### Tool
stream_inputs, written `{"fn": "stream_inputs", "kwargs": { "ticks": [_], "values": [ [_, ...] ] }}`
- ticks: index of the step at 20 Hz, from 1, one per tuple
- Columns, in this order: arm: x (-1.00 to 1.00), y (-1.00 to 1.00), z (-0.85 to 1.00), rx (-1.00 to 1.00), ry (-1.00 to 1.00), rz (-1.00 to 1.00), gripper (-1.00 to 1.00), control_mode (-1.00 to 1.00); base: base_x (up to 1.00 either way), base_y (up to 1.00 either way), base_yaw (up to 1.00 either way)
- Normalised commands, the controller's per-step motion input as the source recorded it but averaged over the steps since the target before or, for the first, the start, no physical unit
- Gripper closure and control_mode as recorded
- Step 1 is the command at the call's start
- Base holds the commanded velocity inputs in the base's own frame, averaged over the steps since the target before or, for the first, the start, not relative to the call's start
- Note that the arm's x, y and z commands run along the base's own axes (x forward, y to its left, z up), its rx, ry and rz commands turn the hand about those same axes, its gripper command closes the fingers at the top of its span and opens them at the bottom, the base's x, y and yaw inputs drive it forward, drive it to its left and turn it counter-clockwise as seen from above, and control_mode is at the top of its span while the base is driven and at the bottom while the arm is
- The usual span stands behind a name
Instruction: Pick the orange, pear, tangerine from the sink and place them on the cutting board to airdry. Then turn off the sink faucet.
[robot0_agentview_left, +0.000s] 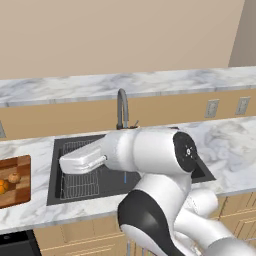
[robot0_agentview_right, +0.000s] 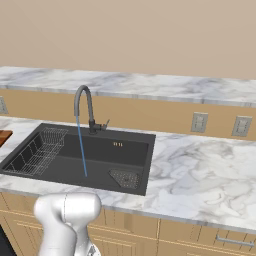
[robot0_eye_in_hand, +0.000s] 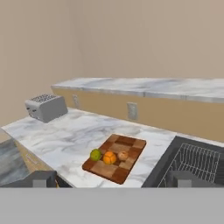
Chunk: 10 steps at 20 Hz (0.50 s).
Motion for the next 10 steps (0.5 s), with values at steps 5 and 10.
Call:
{"fn": "stream_inputs", "kwargs": {
  "ticks": [5,10],
  "values": [
    [-0.39,-0.7,0.22,0.0,0.09,-0.1,-1.0,-1.0,0.0,0.0,0.0],
    [-0.26,-0.75,0.22,0.0,0.33,-0.12,-1.0,-1.0,0.0,0.0,0.0]
  ]
}}
